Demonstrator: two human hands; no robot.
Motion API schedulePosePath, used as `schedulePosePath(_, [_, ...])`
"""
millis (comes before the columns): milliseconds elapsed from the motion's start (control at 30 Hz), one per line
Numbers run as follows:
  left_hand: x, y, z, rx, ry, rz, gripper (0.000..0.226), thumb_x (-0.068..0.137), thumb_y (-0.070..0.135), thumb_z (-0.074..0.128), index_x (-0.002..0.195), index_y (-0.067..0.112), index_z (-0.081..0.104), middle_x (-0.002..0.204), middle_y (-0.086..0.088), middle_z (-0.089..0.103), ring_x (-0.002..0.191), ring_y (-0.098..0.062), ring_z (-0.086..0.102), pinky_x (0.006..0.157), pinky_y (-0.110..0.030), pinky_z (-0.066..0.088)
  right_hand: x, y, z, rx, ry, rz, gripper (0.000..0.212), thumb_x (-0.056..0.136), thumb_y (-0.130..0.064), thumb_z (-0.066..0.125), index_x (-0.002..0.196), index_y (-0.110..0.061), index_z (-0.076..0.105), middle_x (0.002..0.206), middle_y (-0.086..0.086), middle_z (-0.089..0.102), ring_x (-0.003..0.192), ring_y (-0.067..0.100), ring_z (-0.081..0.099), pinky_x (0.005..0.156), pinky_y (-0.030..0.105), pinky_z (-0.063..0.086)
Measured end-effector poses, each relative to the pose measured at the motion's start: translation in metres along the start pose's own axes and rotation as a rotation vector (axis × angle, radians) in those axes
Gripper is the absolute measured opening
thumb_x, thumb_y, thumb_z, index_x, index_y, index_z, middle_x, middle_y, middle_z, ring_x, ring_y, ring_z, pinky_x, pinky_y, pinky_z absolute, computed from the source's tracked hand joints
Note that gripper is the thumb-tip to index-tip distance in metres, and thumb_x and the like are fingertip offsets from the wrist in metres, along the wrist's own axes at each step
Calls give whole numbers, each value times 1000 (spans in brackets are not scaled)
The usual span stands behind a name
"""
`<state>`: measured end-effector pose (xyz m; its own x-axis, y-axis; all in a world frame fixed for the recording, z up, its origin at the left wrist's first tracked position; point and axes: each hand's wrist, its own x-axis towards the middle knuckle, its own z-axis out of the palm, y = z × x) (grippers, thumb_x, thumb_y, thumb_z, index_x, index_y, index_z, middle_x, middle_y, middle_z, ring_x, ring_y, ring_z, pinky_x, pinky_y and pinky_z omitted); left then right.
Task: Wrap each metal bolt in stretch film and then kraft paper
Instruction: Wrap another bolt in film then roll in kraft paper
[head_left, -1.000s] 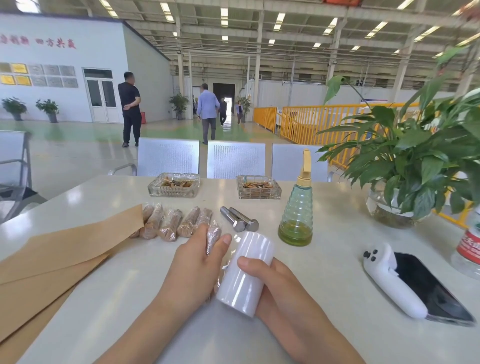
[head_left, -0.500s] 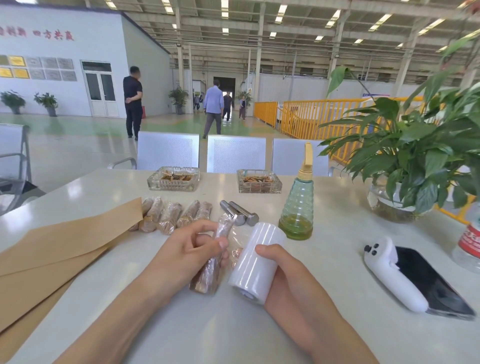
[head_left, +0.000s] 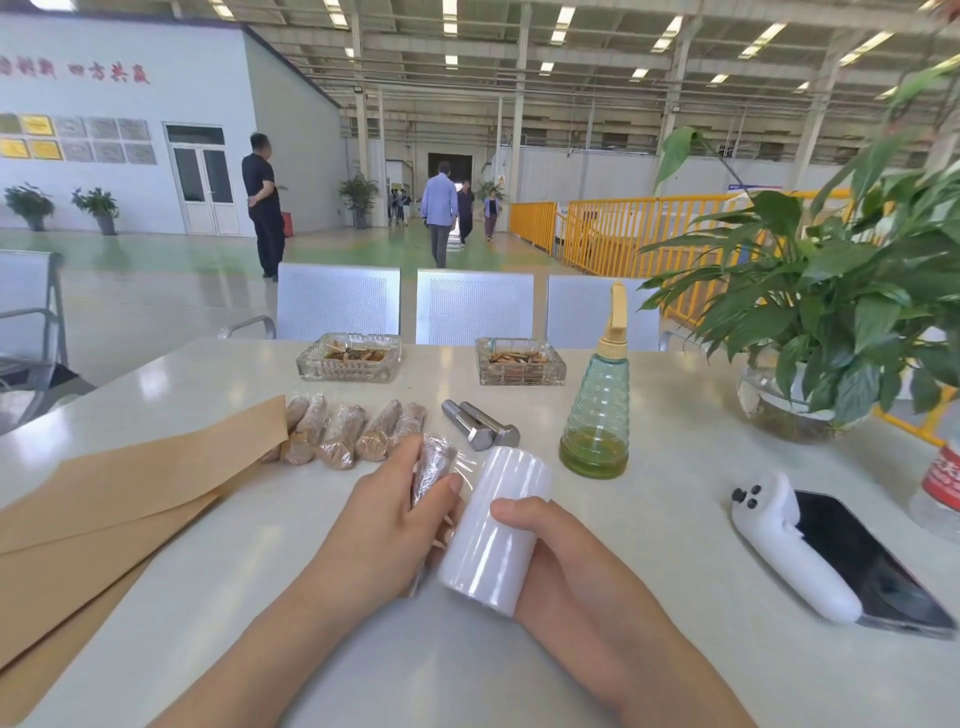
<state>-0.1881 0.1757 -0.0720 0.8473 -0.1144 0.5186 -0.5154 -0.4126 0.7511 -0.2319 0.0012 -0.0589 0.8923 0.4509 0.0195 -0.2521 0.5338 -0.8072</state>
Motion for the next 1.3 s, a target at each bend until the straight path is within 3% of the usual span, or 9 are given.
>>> schedulePosePath(367, [-2, -2, 1, 188, 16, 9, 24, 98, 49, 55, 90, 29, 46, 63, 12, 60, 55, -9, 53, 53, -18, 40, 0, 3, -3, -52, 39, -3, 46, 96, -18, 60, 142, -8, 59, 140, 18, 63, 134, 32, 57, 119, 52, 36])
schedulePosePath(467, [9, -1, -1, -37, -34, -317, 42, 93, 62, 44, 86, 24, 61, 58, 2, 61, 52, -15, 55, 51, -30, 42, 1, 3, -4, -67, 62, -5, 53, 89, -20, 65, 140, -7, 59, 137, 17, 65, 132, 33, 59, 118, 53, 39])
schedulePosePath(567, [21, -6, -5, -266, -214, -575, 43, 107, 24, 39, 75, 4, 60, 60, -15, 54, 54, -18, 49, 50, -28, 41, 2, 1, -5, -35, 101, -23, 57, 85, -16, 69, 138, -2, 58, 134, 21, 66, 130, 37, 60, 116, 54, 42])
schedulePosePath(633, [15, -10, -12, -237, -246, -469, 35, 108, 14, 43, 83, -7, 57, 73, -19, 61, 63, -16, 56, 52, -17, 47, 2, 0, -7, 18, 120, -30, 57, 87, -14, 68, 140, 0, 55, 136, 26, 63, 133, 40, 57, 114, 52, 43])
schedulePosePath(733, [6, -4, -18, -308, -226, -305, 28, 107, 23, 51, 96, 0, 63, 77, -6, 69, 69, -17, 59, 58, -20, 47, 2, -1, -7, 83, 122, -36, 59, 88, -15, 67, 144, -1, 53, 142, 31, 56, 136, 46, 52, 98, 48, 47])
schedulePosePath(867, [5, 1, -15, -349, -159, -211, 26, 102, 19, 59, 90, -4, 54, 63, -9, 52, 50, -16, 58, 49, -19, 44, 0, -4, -8, 140, 62, -61, 44, 94, -12, 56, 138, -6, 58, 112, 21, 66, 98, 37, 66, 68, 42, 57])
schedulePosePath(1000, [5, 0, -10, -375, -104, -234, 23, 97, 22, 68, 94, 5, 53, 69, -10, 45, 53, -22, 54, 54, -33, 46, -1, 0, -4, 101, -3, -42, 38, 95, -16, 65, 131, -5, 66, 125, 21, 69, 111, 33, 70, 89, 45, 58])
schedulePosePath(1100, [3, -1, -3, -278, -170, -214, 16, 101, 29, 63, 92, 19, 52, 63, 2, 56, 48, -14, 48, 46, -23, 39, 2, 3, -3, 17, 30, -11, 49, 96, -18, 66, 141, -3, 57, 139, 21, 63, 131, 34, 60, 108, 50, 49])
schedulePosePath(1300, [4, -5, -3, -30, -162, -91, 29, 103, 42, 56, 84, 21, 58, 71, 8, 61, 67, -8, 54, 66, -33, 46, 3, 2, -6, 53, 31, 5, 54, 90, -19, 72, 140, -3, 59, 138, 21, 63, 132, 34, 59, 102, 48, 51])
